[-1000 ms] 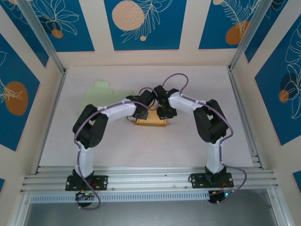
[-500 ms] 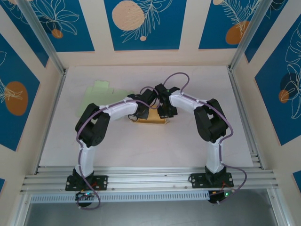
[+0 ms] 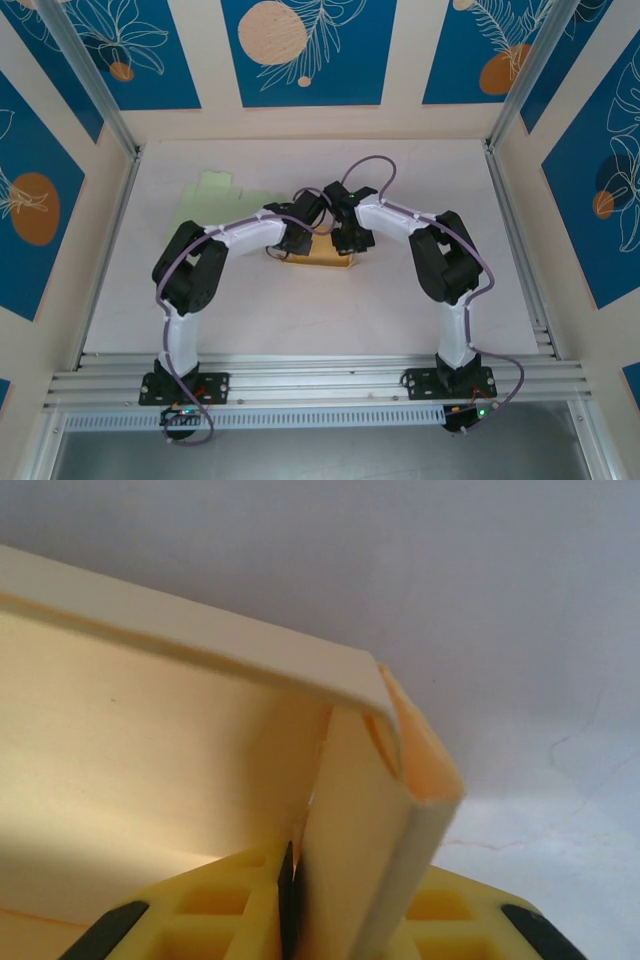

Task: Fold the paper box

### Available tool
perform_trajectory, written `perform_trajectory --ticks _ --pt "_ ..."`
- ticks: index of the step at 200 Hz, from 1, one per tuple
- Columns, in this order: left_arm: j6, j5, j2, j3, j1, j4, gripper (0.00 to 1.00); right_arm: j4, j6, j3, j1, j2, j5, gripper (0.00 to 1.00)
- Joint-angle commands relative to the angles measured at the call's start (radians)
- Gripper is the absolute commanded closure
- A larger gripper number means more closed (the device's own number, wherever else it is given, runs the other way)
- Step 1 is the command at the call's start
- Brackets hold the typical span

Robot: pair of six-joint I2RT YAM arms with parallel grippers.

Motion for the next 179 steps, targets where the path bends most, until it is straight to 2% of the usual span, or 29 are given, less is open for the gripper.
perform_trajectory --ticks 1,46,77,128,179 --pt "0.028 -0.034 -0.030 -0.043 0.044 -0.059 0.65 -0.145 -0.029 0.011 0.000 0.024 0.085 0.76" --pt "0.017 0.055 -0.130 -0.088 0.043 0.011 0.44 -0.132 -0.025 0.005 0.005 0.017 0.069 0.76" --pt "0.017 0.063 -0.184 -0.106 0.043 0.011 0.37 -0.120 -0.027 -0.003 0.006 0.003 0.047 0.76" --pt "0.004 0.078 -0.237 -0.155 0.043 0.010 0.34 -0.113 -0.030 0.004 0.009 -0.010 0.026 0.76" --pt "-0.070 0.261 -0.251 -0.254 0.036 0.158 0.32 -0.102 -0.029 0.008 0.012 -0.006 0.004 0.76"
